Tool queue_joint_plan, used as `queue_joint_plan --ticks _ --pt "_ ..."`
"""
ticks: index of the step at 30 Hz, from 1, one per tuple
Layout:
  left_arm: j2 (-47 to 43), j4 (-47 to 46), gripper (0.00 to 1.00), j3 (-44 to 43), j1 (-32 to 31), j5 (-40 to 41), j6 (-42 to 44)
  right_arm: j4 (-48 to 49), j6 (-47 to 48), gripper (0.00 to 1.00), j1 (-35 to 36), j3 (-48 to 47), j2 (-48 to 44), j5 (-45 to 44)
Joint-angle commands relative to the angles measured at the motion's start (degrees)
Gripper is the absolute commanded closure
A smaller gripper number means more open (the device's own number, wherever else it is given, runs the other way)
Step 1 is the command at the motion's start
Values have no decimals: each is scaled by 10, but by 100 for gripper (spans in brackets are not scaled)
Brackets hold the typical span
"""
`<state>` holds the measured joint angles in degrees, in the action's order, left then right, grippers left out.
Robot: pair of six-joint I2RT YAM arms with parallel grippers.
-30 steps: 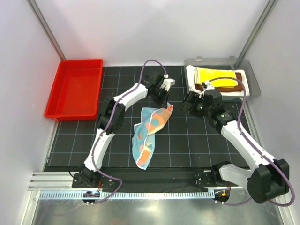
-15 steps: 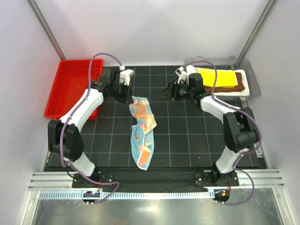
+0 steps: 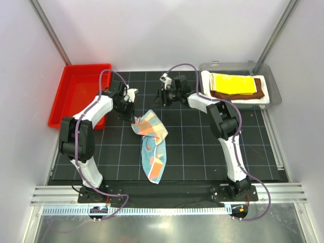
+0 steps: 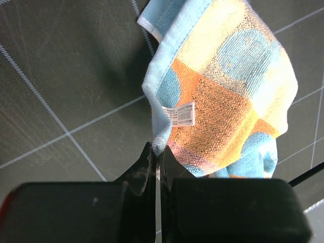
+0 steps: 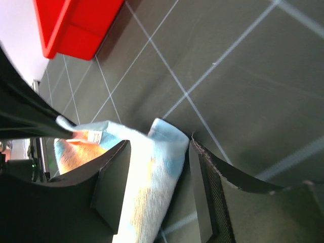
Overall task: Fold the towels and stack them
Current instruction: Flatten out the crumpled towel
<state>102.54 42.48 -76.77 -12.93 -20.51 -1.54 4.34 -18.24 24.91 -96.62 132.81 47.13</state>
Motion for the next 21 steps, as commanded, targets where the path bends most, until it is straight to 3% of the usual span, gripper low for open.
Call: queue_joint_plan --ticks 1,7,12,14,15,16,18,21 --pt "4 7 100 3 3 18 -8 -40 22 44 16 -66 22 -7" --pt "8 4 100 4 2 27 -11 -78 23 41 35 -77 51 -38" --pt "8 4 100 4 4 34 -16 -52 3 43 37 -39 42 -31" --pt "9 1 100 0 4 30 -19 -47 -2 63 35 -34 34 -25" --pt "9 -3 100 -2 4 22 -26 -50 -4 83 36 -35 30 -27" --pt "9 -5 100 -18 4 11 -29 -56 0 90 35 -35 23 -34" --pt "13 -5 100 -65 4 -18 -43 -97 24 99 30 -36 -15 -72" --pt "12 0 100 -132 3 -32 -78 -211 61 99 20 -59 -94 -179"
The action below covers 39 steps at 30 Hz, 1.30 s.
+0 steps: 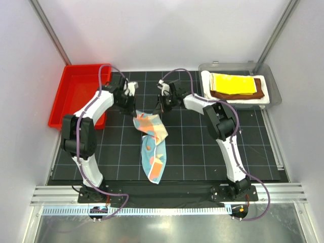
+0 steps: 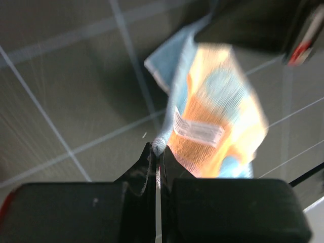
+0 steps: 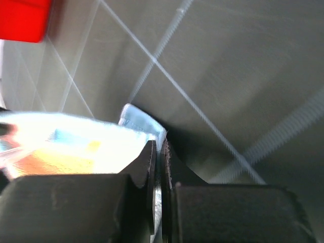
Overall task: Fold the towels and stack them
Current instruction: Flatten out the crumpled towel
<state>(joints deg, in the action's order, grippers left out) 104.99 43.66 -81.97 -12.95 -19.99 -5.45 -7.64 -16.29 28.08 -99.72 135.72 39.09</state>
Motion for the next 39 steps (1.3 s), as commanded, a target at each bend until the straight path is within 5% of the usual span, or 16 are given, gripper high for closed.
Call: queue_joint_plan --ticks 1,4,8,13,17,19,25,28,33,39 --pt "-15 -15 100 -99 3 -57 -48 -123 66 99 -12 -37 -144 -142" --pt "-39 -18 100 -162 -8 -72 -85 -246 59 99 -12 -61 -231 -299" --pt "-93 -34 100 -138 -20 -77 -131 -355 -6 99 3 -6 -341 -419" --pt "-151 -91 100 56 -22 -55 -183 -308 -98 99 65 138 -444 -435" --pt "-137 -96 100 119 -20 3 -172 -228 -158 98 90 216 -419 -430" --pt "-119 -88 100 127 -16 39 -169 -201 -176 89 91 217 -392 -428" --pt "-52 -64 100 111 -2 107 -161 -224 -47 50 75 127 -297 -342" --pt "-16 -38 100 87 6 130 -150 -165 -30 38 16 163 -298 -201" --pt "11 -31 100 63 7 143 -139 -135 27 37 -28 196 -289 -113" --pt "26 -31 100 45 7 145 -132 -65 14 47 -41 173 -221 8"
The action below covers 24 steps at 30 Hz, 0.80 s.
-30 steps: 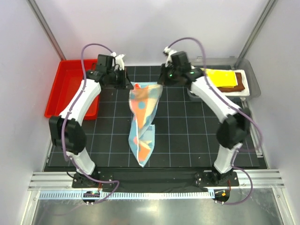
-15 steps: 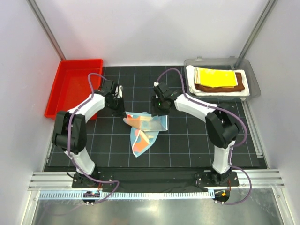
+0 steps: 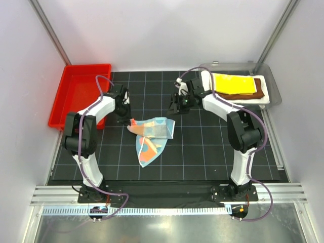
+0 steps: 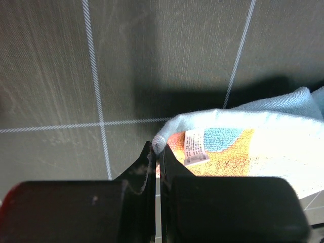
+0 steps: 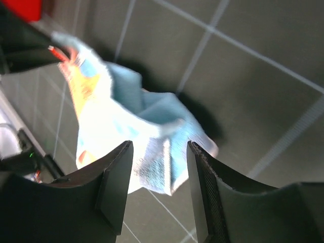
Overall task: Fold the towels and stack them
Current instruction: Flatten out the crumpled towel
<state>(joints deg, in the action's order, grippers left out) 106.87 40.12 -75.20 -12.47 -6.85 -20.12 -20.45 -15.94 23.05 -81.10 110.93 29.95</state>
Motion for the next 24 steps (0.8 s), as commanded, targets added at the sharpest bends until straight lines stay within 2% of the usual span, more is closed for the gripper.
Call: queue_joint_plan --ticks 1,3,5,8,12,18,24 --pt "10 4 100 -23 3 12 16 72 14 47 10 -15 31 111" --pt "14 3 100 -25 3 15 16 90 23 46 10 -27 44 141" --pt "20 2 100 -26 3 20 17 67 66 39 8 -52 76 148" --pt "32 2 100 -31 3 21 21 61 111 35 -2 -77 109 211" --pt "50 5 100 -51 3 18 36 72 153 33 -17 -89 124 259" --pt "76 8 100 -86 3 11 54 2 221 30 -20 -160 166 311" --pt "91 8 100 -96 4 12 55 -44 271 30 -19 -159 177 360"
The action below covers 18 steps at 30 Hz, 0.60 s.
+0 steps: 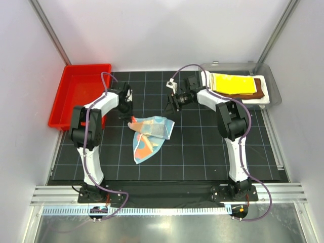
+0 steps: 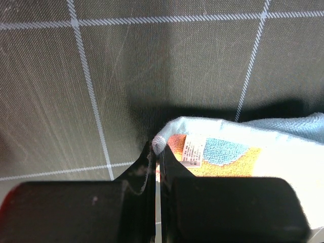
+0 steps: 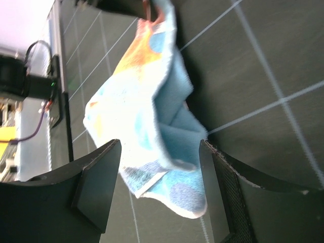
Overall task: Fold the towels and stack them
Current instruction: Flatten out the crumpled towel
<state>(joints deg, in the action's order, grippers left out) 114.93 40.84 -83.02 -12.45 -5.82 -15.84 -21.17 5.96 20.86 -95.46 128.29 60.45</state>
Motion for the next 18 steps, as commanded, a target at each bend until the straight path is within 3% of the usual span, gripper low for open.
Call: queue_joint_plan --ticks 1,8,18 --pt "12 0 100 -18 4 1 12 -43 59 30 3 -16 5 57" --pt "23 -4 100 -24 5 -6 14 -84 102 32 6 -23 16 75" --pt "29 -8 100 -29 6 -14 10 -124 137 45 5 -27 24 59"
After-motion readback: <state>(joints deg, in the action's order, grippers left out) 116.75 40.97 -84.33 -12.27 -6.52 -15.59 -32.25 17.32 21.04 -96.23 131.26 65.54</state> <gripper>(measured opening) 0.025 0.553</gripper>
